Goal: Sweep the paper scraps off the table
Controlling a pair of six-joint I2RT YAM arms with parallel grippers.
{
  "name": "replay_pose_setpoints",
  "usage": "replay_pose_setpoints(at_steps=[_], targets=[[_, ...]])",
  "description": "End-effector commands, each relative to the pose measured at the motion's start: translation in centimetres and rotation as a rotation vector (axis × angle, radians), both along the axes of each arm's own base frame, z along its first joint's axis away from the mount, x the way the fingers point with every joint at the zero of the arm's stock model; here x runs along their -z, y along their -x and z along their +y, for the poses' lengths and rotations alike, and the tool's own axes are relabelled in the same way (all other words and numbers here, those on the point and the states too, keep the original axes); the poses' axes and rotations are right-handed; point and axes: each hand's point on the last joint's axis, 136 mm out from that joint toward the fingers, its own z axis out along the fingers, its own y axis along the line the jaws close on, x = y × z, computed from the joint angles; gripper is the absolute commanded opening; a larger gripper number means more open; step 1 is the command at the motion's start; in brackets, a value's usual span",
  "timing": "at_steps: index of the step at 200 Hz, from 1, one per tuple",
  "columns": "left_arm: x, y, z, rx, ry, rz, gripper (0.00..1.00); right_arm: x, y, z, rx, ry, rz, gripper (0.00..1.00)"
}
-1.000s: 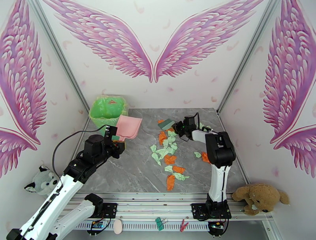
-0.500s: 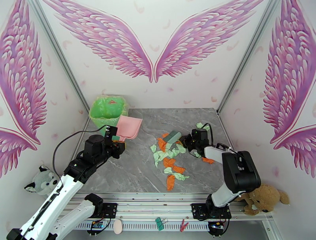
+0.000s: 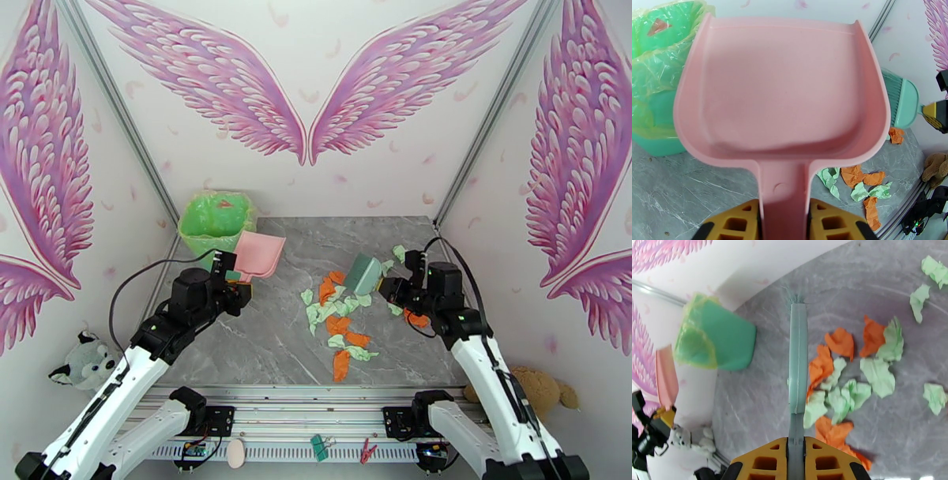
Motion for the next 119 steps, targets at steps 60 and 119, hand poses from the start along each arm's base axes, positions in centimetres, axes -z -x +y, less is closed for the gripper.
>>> replay_pose_setpoints(at_steps=[60,119], targets=[[0.3,-1.8,-1.8,0.032,0.061,0.006,0.00,5.7,13.5,1.6,-0.136,-0.069,0.303,0.00],[-0.4,-1.7,-2.3,0.042,0.078,0.006,0.00,10.2,14.9,0.6,-0.076,-0.026,0.390,0.00]])
